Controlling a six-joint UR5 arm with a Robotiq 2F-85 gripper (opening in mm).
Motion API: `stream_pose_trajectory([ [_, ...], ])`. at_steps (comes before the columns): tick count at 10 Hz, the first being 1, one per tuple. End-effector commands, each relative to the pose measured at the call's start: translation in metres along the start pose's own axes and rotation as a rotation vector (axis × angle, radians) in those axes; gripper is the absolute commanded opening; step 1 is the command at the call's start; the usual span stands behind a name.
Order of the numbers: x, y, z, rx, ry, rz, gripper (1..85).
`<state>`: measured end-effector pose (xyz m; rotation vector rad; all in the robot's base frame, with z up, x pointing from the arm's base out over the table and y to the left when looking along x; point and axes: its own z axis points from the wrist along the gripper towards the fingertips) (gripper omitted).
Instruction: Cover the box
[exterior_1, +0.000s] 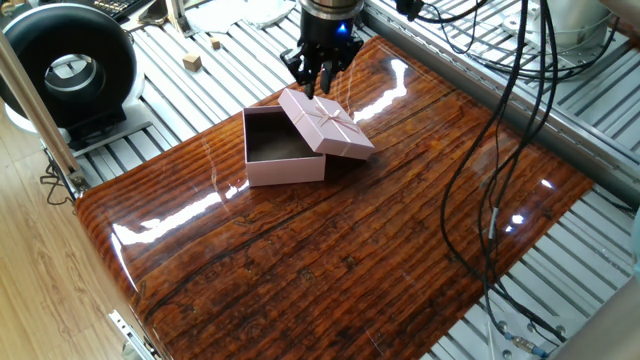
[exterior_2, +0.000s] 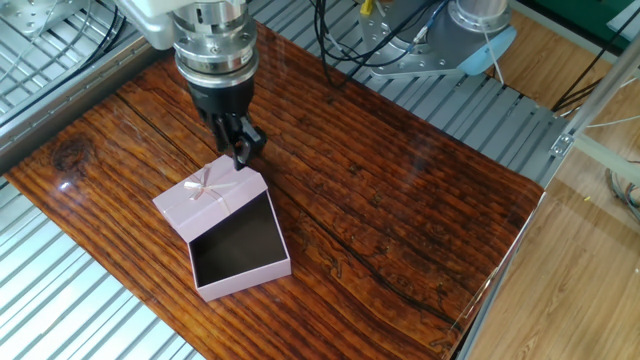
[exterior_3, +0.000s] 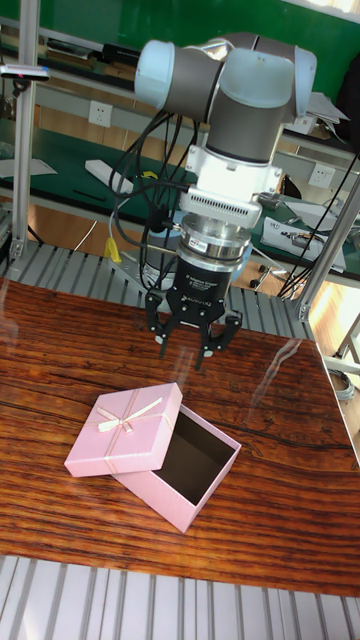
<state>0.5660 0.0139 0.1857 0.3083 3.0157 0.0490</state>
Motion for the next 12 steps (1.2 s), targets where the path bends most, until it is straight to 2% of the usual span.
stream_pose_trajectory([
  [1,-0.002,-0.006,0.005,0.014,0.004,0.011,57.0],
  [3,-0.008,-0.019,0.014,0.058,-0.006,0.012,60.0],
  [5,-0.004,-0.021,0.017,0.074,0.016,0.021,62.3],
  [6,-0.006,-0.024,0.02,0.098,0.012,0.02,63.3],
  [8,-0.006,-0.023,0.023,0.142,0.008,0.005,64.3],
  [10,-0.005,-0.016,0.023,0.153,0.019,0.009,64.3],
  [12,-0.012,-0.017,0.029,0.182,0.011,-0.009,64.7],
])
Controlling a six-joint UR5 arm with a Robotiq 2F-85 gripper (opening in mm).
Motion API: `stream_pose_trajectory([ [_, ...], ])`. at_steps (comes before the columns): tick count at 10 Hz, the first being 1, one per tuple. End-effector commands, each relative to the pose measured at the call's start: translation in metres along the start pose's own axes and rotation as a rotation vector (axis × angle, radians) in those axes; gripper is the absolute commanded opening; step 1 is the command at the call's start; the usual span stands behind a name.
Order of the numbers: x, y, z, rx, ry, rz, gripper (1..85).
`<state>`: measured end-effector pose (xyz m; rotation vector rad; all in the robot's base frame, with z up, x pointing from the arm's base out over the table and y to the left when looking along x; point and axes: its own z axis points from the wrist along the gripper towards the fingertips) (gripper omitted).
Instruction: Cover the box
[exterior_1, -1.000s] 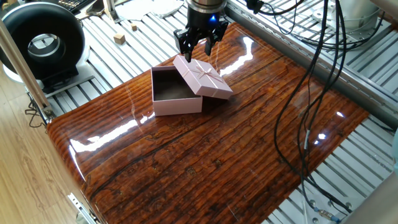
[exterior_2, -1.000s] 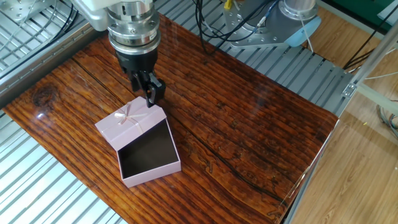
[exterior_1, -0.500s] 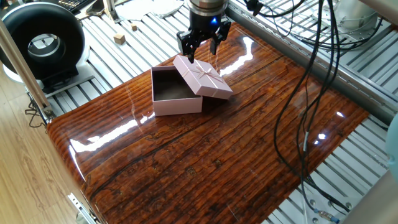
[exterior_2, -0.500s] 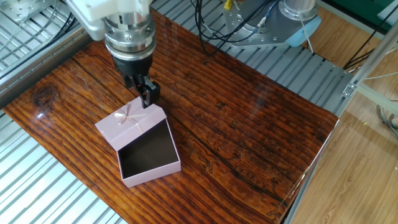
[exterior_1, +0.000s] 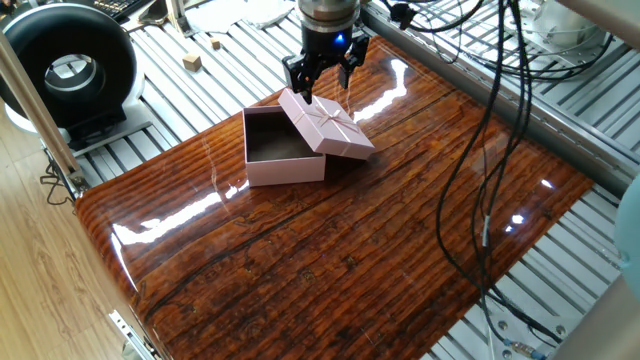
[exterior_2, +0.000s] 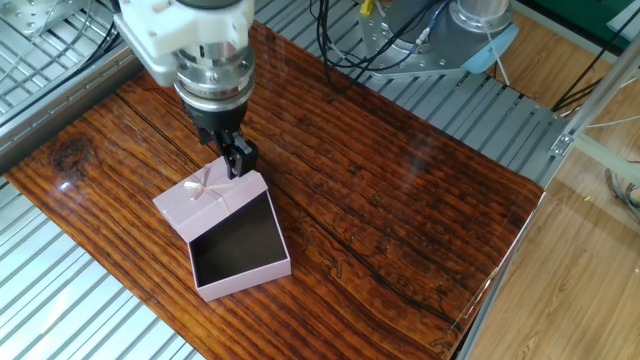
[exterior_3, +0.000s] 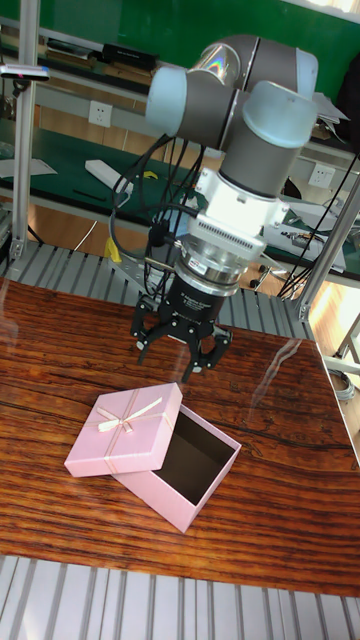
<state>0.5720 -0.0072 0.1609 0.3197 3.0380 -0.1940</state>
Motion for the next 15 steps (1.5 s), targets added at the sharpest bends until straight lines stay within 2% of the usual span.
stream_pose_trajectory([
  [1,-0.008,0.005,0.008,0.021,-0.014,-0.01,66.3],
  [5,-0.013,0.009,0.014,0.023,-0.022,-0.02,72.0],
  [7,-0.012,0.019,0.015,-0.009,-0.017,-0.01,72.0],
  [8,-0.01,0.023,0.015,-0.013,-0.013,-0.011,72.0],
  [11,-0.016,0.038,0.021,0.004,-0.053,-0.019,72.3],
  [12,-0.015,0.039,0.023,0.01,-0.054,-0.026,72.3],
  [14,-0.015,0.03,0.03,0.054,-0.064,-0.043,72.3],
  [15,-0.015,0.029,0.034,0.053,-0.067,-0.047,72.3],
])
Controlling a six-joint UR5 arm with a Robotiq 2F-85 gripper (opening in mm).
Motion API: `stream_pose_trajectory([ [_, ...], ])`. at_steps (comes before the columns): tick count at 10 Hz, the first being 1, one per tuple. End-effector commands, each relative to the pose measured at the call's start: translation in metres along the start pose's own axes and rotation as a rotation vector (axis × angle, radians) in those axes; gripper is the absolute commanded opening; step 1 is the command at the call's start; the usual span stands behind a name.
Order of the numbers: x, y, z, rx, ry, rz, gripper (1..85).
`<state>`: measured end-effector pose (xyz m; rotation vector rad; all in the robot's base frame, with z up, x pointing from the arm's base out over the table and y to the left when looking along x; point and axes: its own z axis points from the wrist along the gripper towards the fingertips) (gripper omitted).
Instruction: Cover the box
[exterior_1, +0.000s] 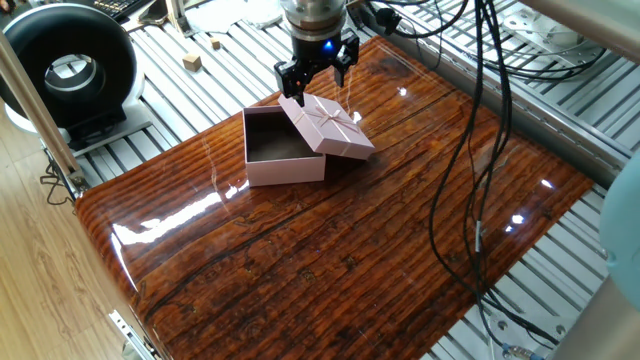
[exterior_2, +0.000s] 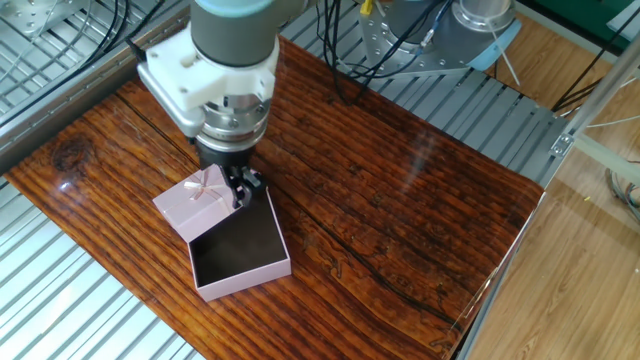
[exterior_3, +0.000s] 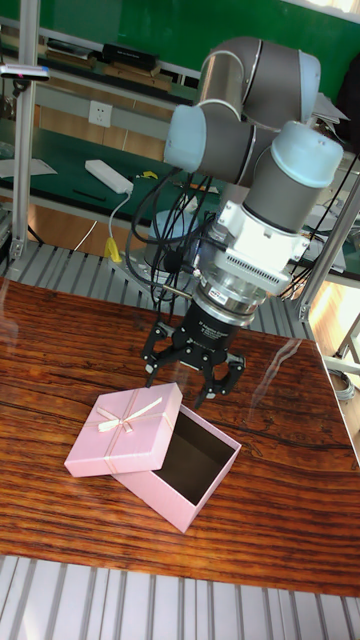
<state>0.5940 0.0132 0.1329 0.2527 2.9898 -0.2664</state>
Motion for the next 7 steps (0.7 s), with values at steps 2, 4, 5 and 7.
stream_pose_trajectory([
  [2,0.002,0.0,0.008,0.012,-0.002,-0.015,72.3],
  [4,0.005,-0.007,0.012,0.011,0.004,-0.049,72.3],
  [5,0.005,-0.008,0.015,-0.002,-0.002,-0.055,72.3],
  [7,0.005,-0.008,0.017,-0.014,-0.006,-0.06,72.3],
])
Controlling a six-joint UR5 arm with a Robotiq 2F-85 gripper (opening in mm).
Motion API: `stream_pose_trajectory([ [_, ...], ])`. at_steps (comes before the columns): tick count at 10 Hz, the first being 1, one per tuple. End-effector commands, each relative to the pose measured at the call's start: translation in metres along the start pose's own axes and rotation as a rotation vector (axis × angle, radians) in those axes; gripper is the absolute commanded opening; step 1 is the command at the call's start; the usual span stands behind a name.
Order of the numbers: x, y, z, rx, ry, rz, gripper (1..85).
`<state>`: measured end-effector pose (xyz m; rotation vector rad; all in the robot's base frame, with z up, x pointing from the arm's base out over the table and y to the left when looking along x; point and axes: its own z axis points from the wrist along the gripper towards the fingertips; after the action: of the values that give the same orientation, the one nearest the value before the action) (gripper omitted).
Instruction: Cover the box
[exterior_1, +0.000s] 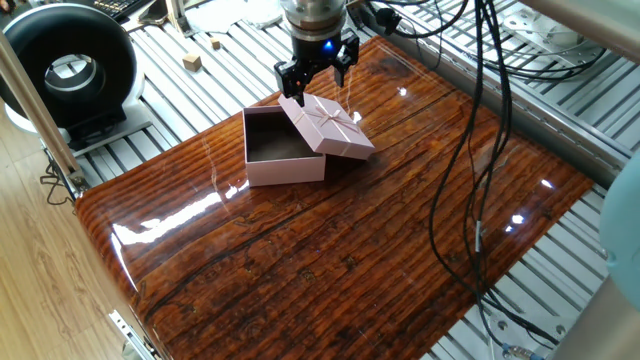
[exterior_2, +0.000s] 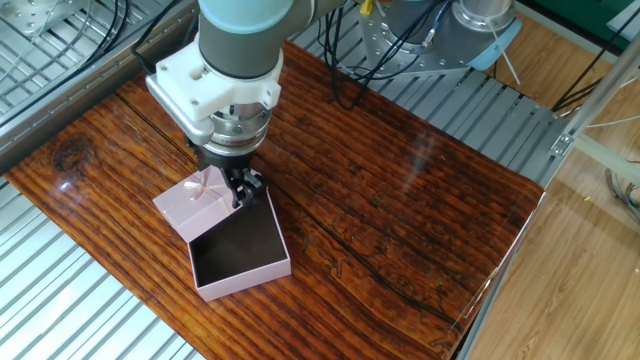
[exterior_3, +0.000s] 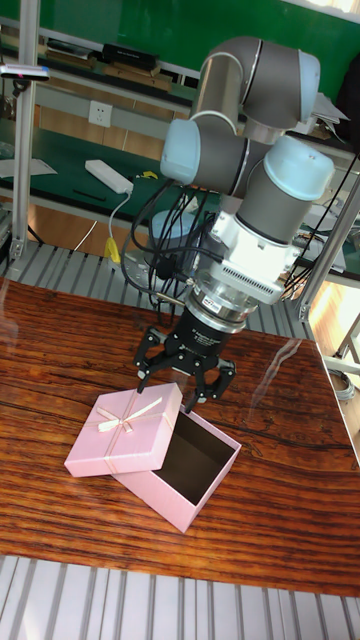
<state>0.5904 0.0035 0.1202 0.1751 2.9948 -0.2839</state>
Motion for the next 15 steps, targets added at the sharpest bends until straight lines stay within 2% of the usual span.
stream_pose_trajectory([
  [1,0.002,0.0,0.003,-0.023,0.001,-0.008,72.3],
  [3,0.004,0.0,0.0,-0.025,0.01,-0.014,72.0],
  [5,0.004,0.006,-0.001,-0.047,0.013,-0.022,71.7],
  [6,0.002,0.003,-0.001,-0.034,0.006,-0.048,71.7],
  [9,0.022,-0.002,-0.002,-0.02,0.083,-0.083,71.7],
  [10,0.023,-0.006,-0.002,-0.004,0.085,-0.081,71.7],
  [11,0.019,0.004,-0.002,-0.043,0.068,-0.081,72.7],
  [12,0.02,0.011,-0.002,-0.07,0.071,-0.082,76.7],
  [14,0.017,0.002,-0.002,-0.036,0.06,-0.08,77.3],
  [15,0.013,0.003,-0.002,-0.039,0.045,-0.08,77.3],
])
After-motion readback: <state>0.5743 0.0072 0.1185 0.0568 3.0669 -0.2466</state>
